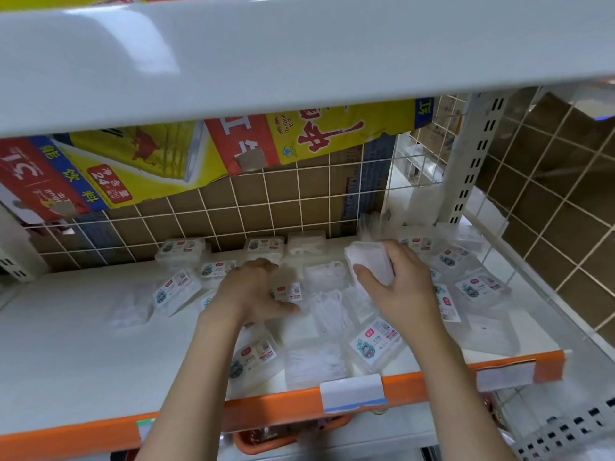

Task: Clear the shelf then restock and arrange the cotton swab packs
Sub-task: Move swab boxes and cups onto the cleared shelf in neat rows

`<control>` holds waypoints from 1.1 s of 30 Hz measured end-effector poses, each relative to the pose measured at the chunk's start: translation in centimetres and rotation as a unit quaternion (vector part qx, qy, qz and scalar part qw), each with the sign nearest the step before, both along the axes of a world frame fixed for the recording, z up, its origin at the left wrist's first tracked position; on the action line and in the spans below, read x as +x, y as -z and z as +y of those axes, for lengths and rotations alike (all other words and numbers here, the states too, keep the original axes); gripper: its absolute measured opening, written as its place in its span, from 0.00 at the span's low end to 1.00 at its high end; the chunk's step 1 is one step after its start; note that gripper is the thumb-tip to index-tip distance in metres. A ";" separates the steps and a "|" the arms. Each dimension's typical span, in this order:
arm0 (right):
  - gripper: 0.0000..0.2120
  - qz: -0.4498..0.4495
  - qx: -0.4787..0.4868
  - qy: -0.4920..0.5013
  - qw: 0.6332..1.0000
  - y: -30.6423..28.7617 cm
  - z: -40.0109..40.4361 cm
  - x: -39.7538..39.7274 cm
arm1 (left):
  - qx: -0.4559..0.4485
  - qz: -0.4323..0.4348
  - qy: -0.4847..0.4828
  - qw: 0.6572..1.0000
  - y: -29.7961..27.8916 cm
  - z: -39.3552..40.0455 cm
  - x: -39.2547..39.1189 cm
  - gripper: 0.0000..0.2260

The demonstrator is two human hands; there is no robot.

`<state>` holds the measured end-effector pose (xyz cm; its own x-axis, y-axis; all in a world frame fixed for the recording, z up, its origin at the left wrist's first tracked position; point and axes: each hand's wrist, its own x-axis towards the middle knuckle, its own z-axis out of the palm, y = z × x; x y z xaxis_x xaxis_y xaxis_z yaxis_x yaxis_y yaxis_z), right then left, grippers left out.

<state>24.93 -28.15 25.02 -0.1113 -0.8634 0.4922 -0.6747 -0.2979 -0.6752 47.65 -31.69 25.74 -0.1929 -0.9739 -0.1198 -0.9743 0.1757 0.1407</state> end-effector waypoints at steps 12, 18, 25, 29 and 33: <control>0.16 -0.130 0.079 0.002 0.988 1.0 2.4 1.7 | 0.106 0.035 0.037 0.993 1.6 -2.0 -0.7 0.37; 0.18 -0.117 0.111 -0.048 0.986 1.1 2.3 4.2 | -0.005 0.144 0.037 0.989 0.8 -0.5 1.4 0.30; 0.24 -0.132 0.134 -0.085 0.978 1.5 2.2 11.3 | -0.121 0.241 -0.040 0.962 -0.2 4.6 8.9 0.31; 0.29 -0.090 0.125 -0.103 0.983 1.7 2.5 17.3 | -0.171 0.299 -0.098 0.934 0.3 7.7 14.8 0.24; 0.35 -0.027 0.112 -0.093 0.989 1.5 3.3 23.3 | -0.180 0.302 -0.126 0.928 1.0 9.1 21.4 0.36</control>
